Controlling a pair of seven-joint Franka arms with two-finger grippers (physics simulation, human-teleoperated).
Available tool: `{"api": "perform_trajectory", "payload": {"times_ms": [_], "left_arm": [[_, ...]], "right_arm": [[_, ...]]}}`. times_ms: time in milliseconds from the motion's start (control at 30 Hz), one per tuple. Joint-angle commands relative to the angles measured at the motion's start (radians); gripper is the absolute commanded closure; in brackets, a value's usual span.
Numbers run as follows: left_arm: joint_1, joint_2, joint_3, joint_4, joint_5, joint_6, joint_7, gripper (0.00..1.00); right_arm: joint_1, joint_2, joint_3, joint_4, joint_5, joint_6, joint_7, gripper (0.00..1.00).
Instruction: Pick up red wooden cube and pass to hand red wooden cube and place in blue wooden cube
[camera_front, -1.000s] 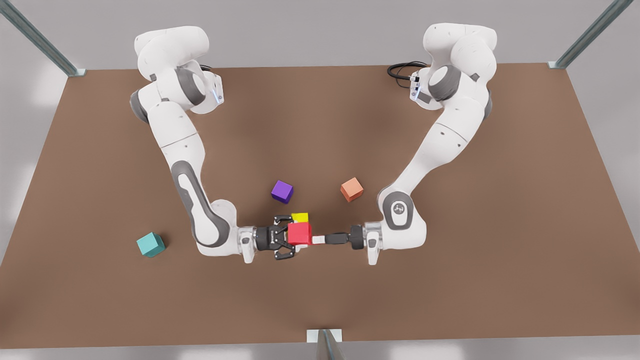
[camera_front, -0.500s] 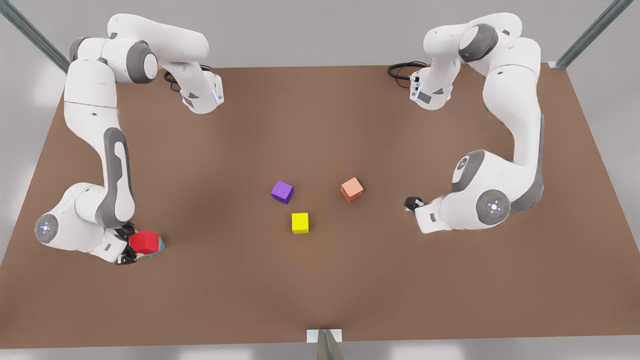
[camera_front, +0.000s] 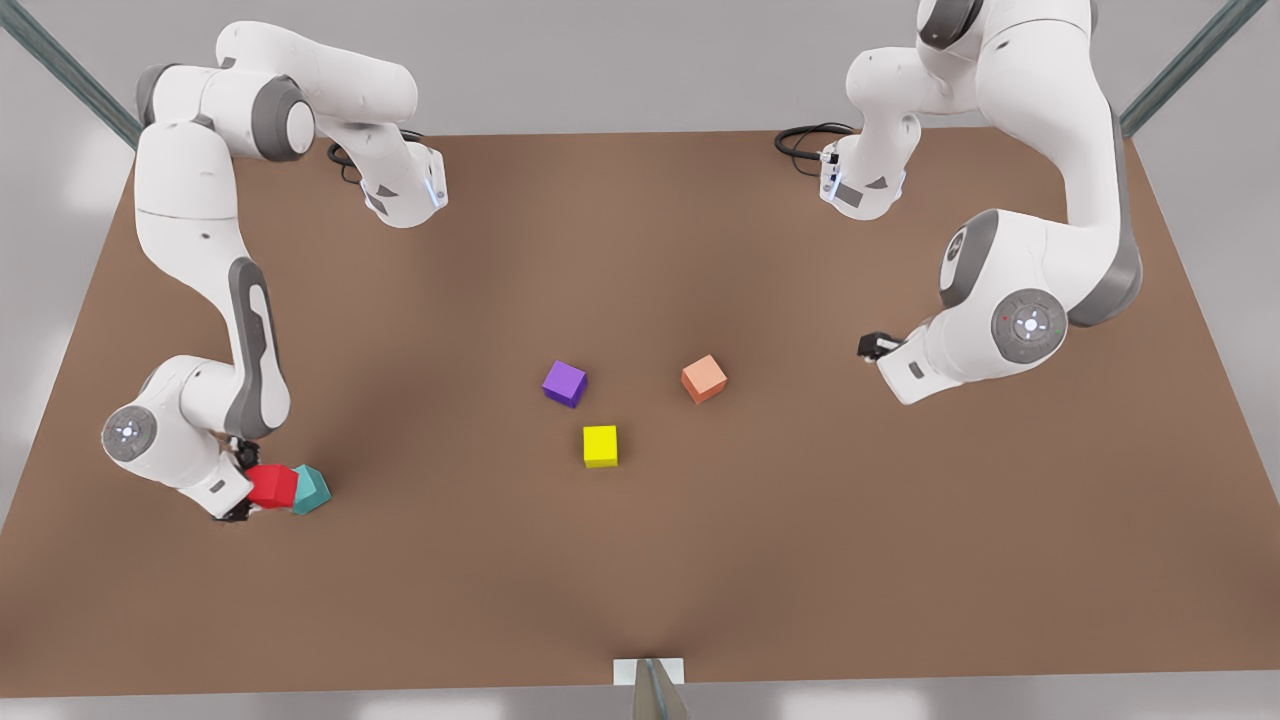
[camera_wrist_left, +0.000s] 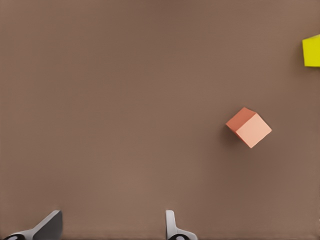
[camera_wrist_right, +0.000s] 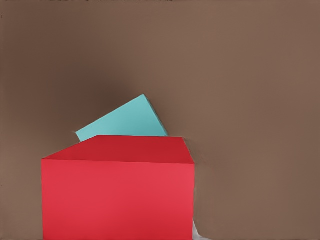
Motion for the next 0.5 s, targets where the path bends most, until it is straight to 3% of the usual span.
{"api": "perform_trajectory", "payload": {"times_ms": [0,167,200,233,467], "left_arm": [[0.005,-0.008,0.000,0.001,-0.004,-0.051,-0.064,0.00],[0.026,0.002,0.001,-0.001,-0.006,-0.043,-0.047,0.00],[0.031,-0.002,0.001,0.001,-0.008,-0.045,0.005,0.00],[0.037,0.001,0.001,0.001,-0.008,-0.037,0.007,0.00],[0.052,-0.002,0.000,0.001,-0.027,-0.037,0.007,0.00]], "right_arm": [[0.001,-0.018,0.000,-0.043,0.033,0.022,0.161,0.49],[0.001,-0.015,0.015,-0.055,0.049,0.032,0.162,0.49],[0.001,-0.013,0.015,-0.053,0.049,0.032,0.162,0.41],[0.001,-0.010,0.015,-0.052,0.061,0.034,0.162,0.00],[0.001,-0.016,0.015,-0.040,0.072,0.015,0.157,0.00]]}}
